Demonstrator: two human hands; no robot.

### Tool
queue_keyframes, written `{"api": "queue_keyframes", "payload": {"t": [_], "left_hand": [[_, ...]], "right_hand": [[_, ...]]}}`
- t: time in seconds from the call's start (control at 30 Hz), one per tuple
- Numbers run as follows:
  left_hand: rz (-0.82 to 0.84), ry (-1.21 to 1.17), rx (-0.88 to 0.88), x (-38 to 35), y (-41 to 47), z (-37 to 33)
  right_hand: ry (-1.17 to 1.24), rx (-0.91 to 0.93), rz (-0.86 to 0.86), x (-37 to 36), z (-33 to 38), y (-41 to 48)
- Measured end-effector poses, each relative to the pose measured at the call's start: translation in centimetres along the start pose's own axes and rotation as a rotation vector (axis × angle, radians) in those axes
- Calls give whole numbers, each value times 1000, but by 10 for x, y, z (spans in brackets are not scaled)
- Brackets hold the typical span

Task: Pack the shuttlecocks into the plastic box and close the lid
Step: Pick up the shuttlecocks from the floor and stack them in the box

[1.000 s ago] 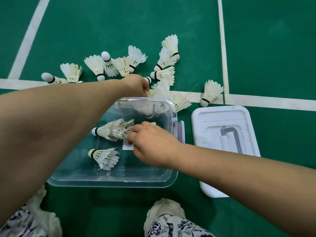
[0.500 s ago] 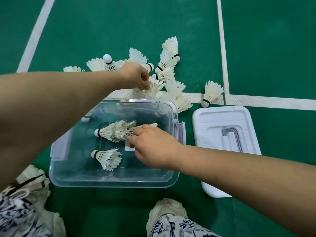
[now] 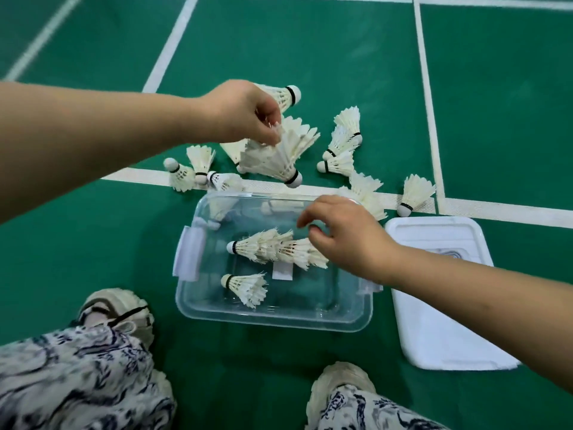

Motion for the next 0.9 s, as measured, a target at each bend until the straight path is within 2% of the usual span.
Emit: {"api": "queue_keyframes", "payload": {"t": [0.17, 0.23, 0.37, 0.47, 0.63, 0.9], "left_hand": [[50, 2, -8, 20, -56, 4], [58, 37, -8, 21, -75, 11], [76, 46, -28, 12, -105, 24], [103, 45, -67, -1, -119, 26], [140, 81, -197, -16, -131, 21], [124, 20, -195, -28, -136, 34]], "right_hand": [[148, -127, -194, 35, 5, 1], [250, -173, -207, 41, 11, 2], [386, -176, -12, 24, 40, 9], [325, -144, 97, 9, 64, 12], [205, -89, 173, -3, 77, 17], [127, -101, 246, -13, 71, 17]]}}
Point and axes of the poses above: each hand's wrist, its own y-axis towards the middle knuckle, its own x-axis out of the back of the hand, z = x × y, the point moved 8 cm from there along y, towards the middle knuckle, and after that the axes turned 9 degrees about -y, right-handed, at the moved point
